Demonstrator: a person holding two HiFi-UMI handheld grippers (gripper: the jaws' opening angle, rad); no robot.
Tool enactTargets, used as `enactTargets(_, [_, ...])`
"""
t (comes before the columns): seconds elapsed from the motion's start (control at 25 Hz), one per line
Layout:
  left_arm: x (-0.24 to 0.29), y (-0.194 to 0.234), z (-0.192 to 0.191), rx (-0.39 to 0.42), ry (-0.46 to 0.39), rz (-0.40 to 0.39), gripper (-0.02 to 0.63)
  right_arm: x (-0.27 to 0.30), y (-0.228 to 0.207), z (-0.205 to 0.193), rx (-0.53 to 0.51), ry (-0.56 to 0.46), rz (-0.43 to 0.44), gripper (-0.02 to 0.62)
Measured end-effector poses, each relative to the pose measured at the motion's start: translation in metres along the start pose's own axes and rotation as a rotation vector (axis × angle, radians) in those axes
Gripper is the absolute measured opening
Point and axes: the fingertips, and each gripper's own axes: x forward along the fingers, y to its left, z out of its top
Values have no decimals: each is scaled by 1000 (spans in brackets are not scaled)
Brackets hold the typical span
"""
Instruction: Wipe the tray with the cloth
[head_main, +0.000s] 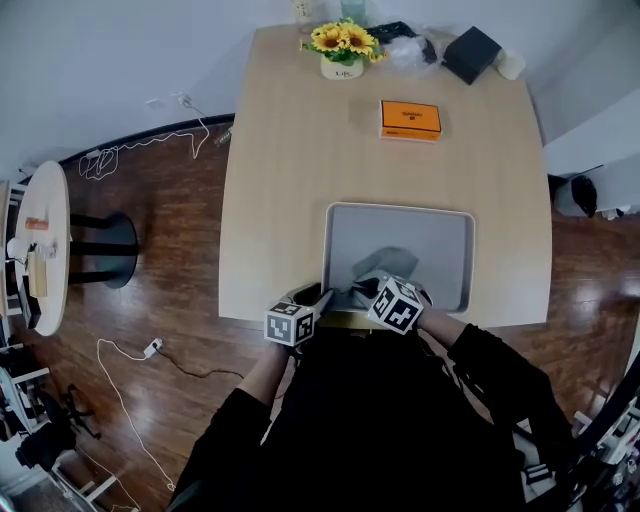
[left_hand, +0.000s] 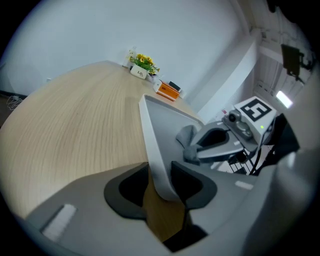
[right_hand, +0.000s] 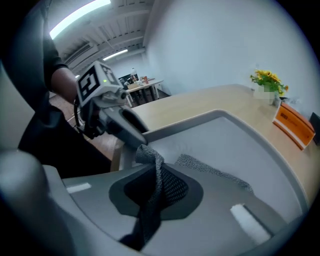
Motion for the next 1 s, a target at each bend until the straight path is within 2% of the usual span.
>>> enactTargets(0.12, [2, -2, 1, 4, 4, -5, 129, 5, 23, -5, -56, 14, 59, 17])
enactTargets(0.24, [4, -4, 1, 3, 8, -8, 127, 6, 19, -4, -108, 28, 80, 17])
enactTargets(0.32, [4, -6, 1, 3, 10, -12, 127, 7, -6, 5, -104, 32, 47, 17])
enactTargets(0.56, [2, -9, 2, 28, 19, -24, 127, 11, -131, 55, -18, 47, -159, 17])
enactTargets(0.68, [4, -7, 3, 30, 18, -27, 127, 18, -163, 75, 21, 52, -194, 17])
enactTargets(0.8, [1, -5, 2, 33, 17, -29, 127, 27, -148, 87, -2, 36, -201, 17])
enactTargets(1.0, [-6, -5, 1, 31, 29, -37, 126, 34, -81, 79, 18, -1, -161, 17])
